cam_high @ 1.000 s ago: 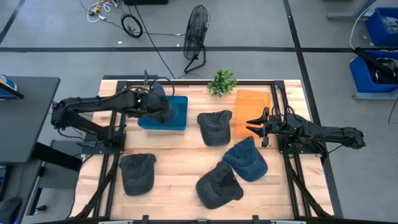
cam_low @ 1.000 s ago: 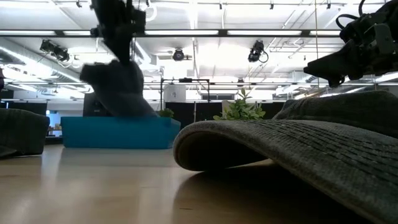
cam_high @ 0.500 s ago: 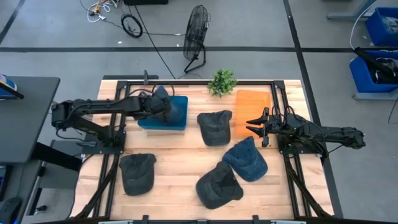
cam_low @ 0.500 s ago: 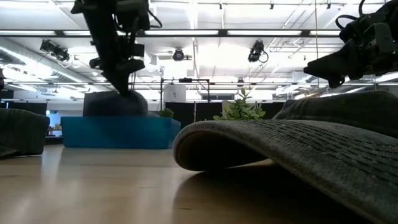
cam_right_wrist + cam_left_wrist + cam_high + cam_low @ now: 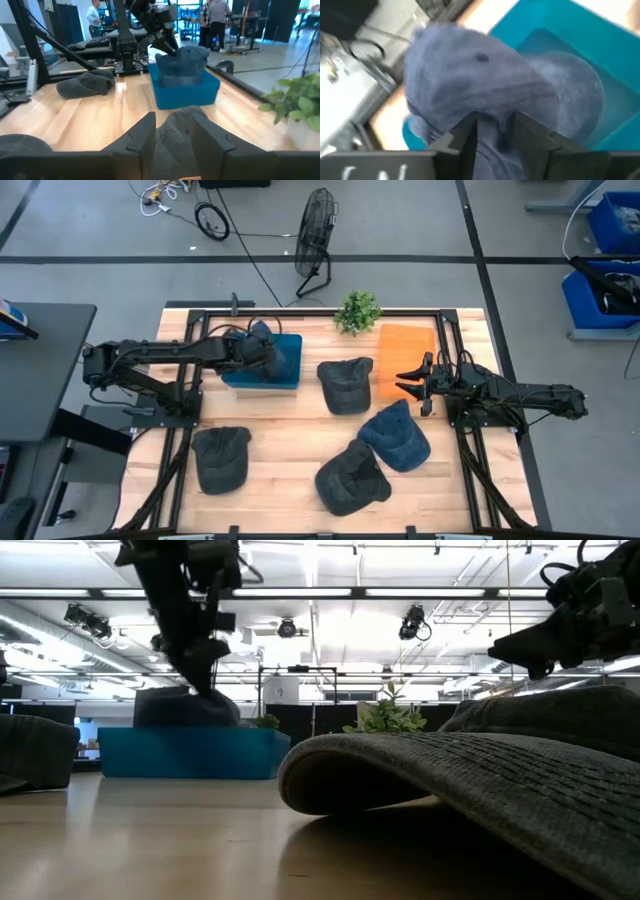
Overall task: Pick & Place hat
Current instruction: Put the left blue cap into the blue bin, then put the blue cap into the blue bin
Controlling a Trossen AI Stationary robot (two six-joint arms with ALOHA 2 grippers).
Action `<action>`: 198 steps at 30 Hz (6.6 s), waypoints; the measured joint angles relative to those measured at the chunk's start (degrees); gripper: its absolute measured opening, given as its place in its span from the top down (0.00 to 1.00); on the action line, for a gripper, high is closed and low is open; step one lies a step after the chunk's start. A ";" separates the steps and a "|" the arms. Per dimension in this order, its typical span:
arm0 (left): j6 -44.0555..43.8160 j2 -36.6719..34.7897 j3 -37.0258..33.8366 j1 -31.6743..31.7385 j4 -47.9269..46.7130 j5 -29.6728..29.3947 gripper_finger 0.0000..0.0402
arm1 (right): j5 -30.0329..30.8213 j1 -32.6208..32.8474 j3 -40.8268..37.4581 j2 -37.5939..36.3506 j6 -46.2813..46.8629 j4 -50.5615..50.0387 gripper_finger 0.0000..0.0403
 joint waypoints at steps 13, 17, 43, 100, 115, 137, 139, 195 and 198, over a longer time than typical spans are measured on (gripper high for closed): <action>8.42 -0.02 19.55 -1.67 -10.52 -1.08 0.61 | -0.71 0.00 1.80 0.00 -3.28 9.48 0.69; 12.48 -0.02 21.09 -1.75 -10.33 -1.18 0.61 | -2.30 0.02 4.89 1.48 -2.91 7.21 0.63; 14.46 -0.02 21.09 2.36 -10.26 -5.28 0.63 | -22.76 14.97 48.89 68.08 23.65 -33.81 0.59; 19.04 0.11 21.04 2.34 -10.02 -5.00 0.64 | -9.07 22.23 59.37 88.54 8.96 -46.21 0.95; 27.57 0.11 21.04 1.78 -7.68 21.94 0.64 | 10.33 19.95 76.50 88.35 -36.64 -46.31 0.99; 42.90 3.32 12.16 -0.46 29.26 32.65 0.66 | 2.80 8.04 72.76 88.40 -69.14 -32.63 0.99; 42.88 5.37 12.11 -0.42 28.74 32.62 0.66 | 2.67 7.66 72.76 88.41 -70.25 -31.97 0.99; 51.36 8.96 18.67 1.33 11.78 23.71 0.98 | -3.58 6.27 72.74 88.41 -50.70 -28.53 0.71; 55.28 8.96 22.58 1.72 3.83 19.54 0.98 | -3.09 6.27 72.72 88.39 -50.45 -28.33 0.67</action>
